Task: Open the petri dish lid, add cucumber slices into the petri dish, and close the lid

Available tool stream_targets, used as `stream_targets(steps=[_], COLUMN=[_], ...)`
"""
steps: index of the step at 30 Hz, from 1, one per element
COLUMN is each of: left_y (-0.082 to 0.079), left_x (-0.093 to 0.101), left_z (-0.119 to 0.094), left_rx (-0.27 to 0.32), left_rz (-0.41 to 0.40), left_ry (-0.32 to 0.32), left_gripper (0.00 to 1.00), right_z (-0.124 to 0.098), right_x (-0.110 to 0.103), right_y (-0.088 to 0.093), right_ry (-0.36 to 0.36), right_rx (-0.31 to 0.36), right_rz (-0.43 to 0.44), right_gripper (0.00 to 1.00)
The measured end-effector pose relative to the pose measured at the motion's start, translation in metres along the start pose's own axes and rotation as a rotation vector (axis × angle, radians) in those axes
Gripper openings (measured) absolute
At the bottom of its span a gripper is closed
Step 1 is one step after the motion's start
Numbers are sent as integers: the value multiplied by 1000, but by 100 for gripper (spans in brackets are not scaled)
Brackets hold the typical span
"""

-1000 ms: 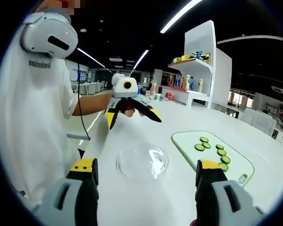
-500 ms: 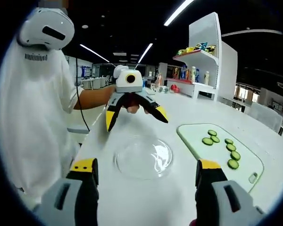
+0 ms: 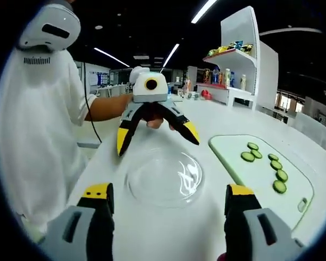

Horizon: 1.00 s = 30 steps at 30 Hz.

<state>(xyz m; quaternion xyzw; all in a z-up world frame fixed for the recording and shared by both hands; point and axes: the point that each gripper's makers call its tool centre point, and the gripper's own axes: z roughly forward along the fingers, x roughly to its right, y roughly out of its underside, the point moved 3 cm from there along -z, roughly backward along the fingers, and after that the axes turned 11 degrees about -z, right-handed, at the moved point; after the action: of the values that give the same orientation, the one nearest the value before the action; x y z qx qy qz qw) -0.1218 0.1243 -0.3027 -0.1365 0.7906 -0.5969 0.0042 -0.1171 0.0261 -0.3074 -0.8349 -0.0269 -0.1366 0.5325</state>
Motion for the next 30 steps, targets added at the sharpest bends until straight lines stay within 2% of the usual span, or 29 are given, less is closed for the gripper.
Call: stream_targets(steps=[30], left_y=[8], left_x=[-1], left_z=[24], left_rx=[-57], left_rz=[4], left_ry=[51], left_gripper=[81], right_z=[25], right_x=[-4], right_y=[6], right_ry=[-84], right_rx=[-17], right_rz=[-13], right_gripper=[82])
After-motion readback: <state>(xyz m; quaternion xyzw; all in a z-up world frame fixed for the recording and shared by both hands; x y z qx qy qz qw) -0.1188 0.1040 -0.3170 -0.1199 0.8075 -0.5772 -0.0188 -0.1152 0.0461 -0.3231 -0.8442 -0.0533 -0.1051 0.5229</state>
